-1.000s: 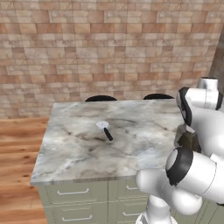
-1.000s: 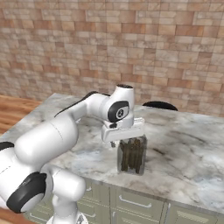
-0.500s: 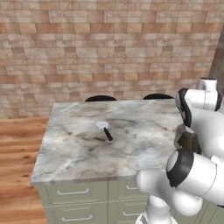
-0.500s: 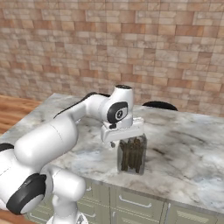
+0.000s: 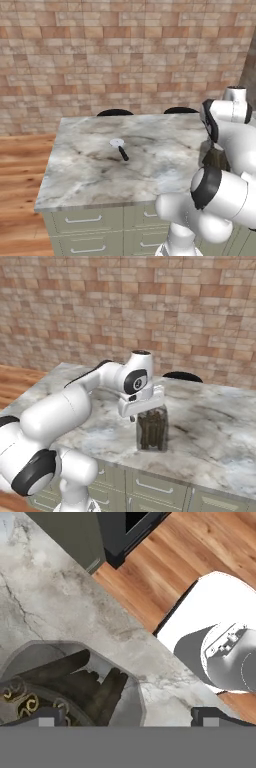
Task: Pick the jar and jar from the dining table and place them in the open cabinet. Close the cabinet after placing the objects.
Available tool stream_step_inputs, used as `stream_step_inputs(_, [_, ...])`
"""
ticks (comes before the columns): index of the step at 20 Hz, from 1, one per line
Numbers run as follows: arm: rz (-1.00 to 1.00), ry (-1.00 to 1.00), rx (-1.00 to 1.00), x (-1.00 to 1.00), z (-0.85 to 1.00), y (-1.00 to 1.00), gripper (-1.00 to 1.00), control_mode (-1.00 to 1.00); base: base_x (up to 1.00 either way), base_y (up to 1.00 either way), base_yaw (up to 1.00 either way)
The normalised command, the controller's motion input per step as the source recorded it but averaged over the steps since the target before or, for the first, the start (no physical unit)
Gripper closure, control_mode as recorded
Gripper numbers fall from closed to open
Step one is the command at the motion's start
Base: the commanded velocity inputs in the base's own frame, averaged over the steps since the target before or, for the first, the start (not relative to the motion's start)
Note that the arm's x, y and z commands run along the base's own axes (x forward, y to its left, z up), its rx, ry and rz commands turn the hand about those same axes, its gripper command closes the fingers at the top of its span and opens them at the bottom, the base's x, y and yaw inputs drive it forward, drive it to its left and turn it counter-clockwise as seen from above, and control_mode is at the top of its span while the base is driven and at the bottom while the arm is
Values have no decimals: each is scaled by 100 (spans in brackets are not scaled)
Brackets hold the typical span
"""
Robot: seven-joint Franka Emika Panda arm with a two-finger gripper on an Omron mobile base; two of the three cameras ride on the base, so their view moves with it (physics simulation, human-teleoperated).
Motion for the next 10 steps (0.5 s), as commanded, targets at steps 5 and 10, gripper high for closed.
stream_step_inputs(5, [9, 0, 0, -27, -39, 0, -100, -100, 0, 0, 0])
stream_step_inputs(10, [11, -3, 2, -10, -19, 0, -100, -100, 0, 0, 0])
